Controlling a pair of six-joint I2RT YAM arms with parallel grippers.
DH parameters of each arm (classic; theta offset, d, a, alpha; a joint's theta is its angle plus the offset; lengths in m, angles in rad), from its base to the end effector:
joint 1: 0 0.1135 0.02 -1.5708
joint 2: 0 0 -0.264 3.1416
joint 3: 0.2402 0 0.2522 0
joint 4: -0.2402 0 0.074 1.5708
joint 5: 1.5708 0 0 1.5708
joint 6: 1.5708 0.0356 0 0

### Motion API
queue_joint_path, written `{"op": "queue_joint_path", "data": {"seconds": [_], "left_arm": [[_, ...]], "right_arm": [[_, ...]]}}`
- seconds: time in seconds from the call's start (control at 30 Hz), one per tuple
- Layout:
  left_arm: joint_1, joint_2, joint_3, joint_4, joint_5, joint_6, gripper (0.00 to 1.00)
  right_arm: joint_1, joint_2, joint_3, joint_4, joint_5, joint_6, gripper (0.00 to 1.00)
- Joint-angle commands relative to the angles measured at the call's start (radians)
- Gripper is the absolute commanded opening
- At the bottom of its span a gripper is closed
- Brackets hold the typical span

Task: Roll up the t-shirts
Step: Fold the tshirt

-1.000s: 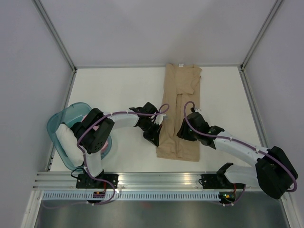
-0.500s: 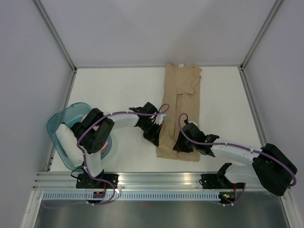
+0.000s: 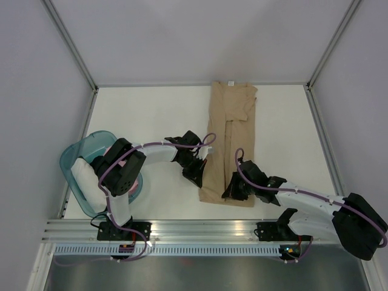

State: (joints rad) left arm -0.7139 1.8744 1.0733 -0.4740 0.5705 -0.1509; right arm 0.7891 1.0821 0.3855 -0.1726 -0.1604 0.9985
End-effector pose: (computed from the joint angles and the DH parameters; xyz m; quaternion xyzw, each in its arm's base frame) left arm 0.2465 -0.2390 0.1318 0.3035 0.9002 -0.3120 0.0117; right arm 0.1319 0.1409 0.1521 0.0705 0.9338 0.3141 0.1559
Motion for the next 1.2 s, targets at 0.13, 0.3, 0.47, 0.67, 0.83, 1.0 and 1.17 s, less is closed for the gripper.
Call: {"op": "queue_joint_path", "data": {"seconds": [0.13,0.3,0.47,0.67,0.83,1.0,1.17], "left_arm": [[-0.002,-0.027,-0.004,-0.038,-0.034,0.059,0.02],[-0.002,-0.023,-0.003,-0.038,-0.028,0.060,0.02],[-0.002,-0.023,-0.003,-0.040,-0.020,0.063,0.02],[-0.002,-0.026,0.000,-0.043,-0.015,0.071,0.02],[-0.002,-0.034,0.008,-0.055,-0.017,0.094,0.16],[-0.004,-0.073,0.043,-0.107,-0.030,0.140,0.44],[-0.007,-0.144,0.115,-0.220,-0.052,0.249,0.46]], "right_arm": [[-0.043,0.044,-0.036,-0.005,-0.030,0.006,0.02],[-0.068,0.047,-0.024,-0.010,-0.041,-0.021,0.24],[-0.122,0.024,0.084,-0.125,-0.018,-0.127,0.34],[-0.211,0.047,0.191,-0.179,-0.005,-0.189,0.30],[-0.269,0.075,0.268,-0.272,0.056,-0.239,0.30],[-0.340,0.029,0.352,-0.384,0.073,-0.365,0.35],[-0.373,0.018,0.547,-0.435,0.082,-0.601,0.46]]}}
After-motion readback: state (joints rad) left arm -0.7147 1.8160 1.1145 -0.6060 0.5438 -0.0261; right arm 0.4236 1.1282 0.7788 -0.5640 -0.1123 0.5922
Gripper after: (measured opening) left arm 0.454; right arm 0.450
